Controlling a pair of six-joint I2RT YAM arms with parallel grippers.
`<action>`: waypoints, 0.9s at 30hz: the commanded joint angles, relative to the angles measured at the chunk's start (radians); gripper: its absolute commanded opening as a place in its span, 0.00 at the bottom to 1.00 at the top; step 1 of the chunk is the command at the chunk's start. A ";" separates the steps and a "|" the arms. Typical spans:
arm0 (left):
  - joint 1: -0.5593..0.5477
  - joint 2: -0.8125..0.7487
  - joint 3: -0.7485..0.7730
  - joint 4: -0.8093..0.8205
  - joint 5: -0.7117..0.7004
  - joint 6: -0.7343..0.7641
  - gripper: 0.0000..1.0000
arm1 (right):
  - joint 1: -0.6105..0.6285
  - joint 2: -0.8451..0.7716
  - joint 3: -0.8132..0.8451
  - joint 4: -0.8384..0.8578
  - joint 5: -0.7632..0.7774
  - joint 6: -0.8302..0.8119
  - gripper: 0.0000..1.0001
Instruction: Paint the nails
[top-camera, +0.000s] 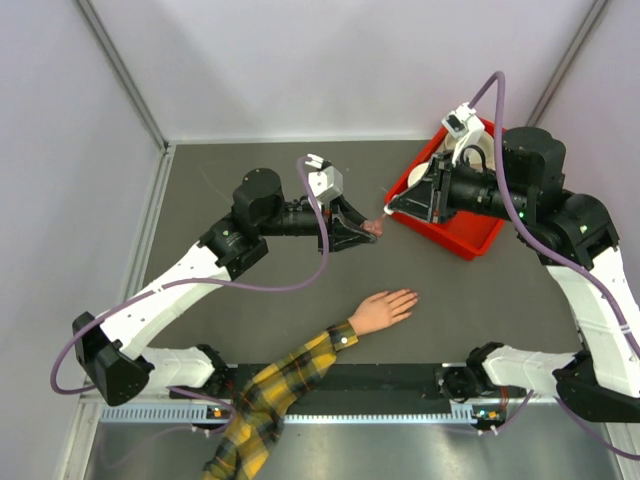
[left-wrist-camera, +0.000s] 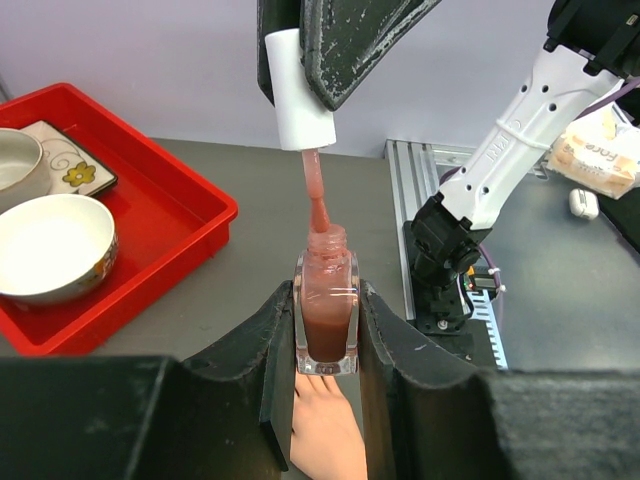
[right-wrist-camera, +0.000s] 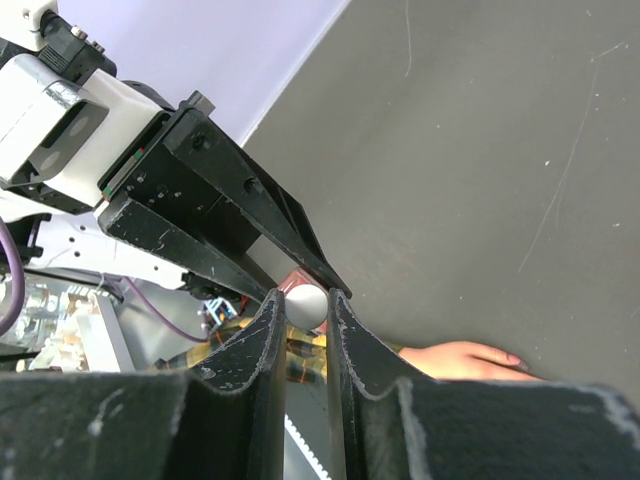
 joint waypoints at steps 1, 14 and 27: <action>-0.004 -0.001 0.046 0.039 0.007 -0.004 0.00 | 0.013 -0.014 -0.006 0.046 -0.024 0.013 0.00; -0.004 -0.004 0.050 0.041 -0.002 -0.005 0.00 | 0.013 -0.025 -0.032 0.052 -0.031 0.014 0.00; -0.004 0.005 0.067 0.053 -0.022 -0.028 0.00 | 0.039 -0.026 -0.061 0.081 -0.025 0.014 0.00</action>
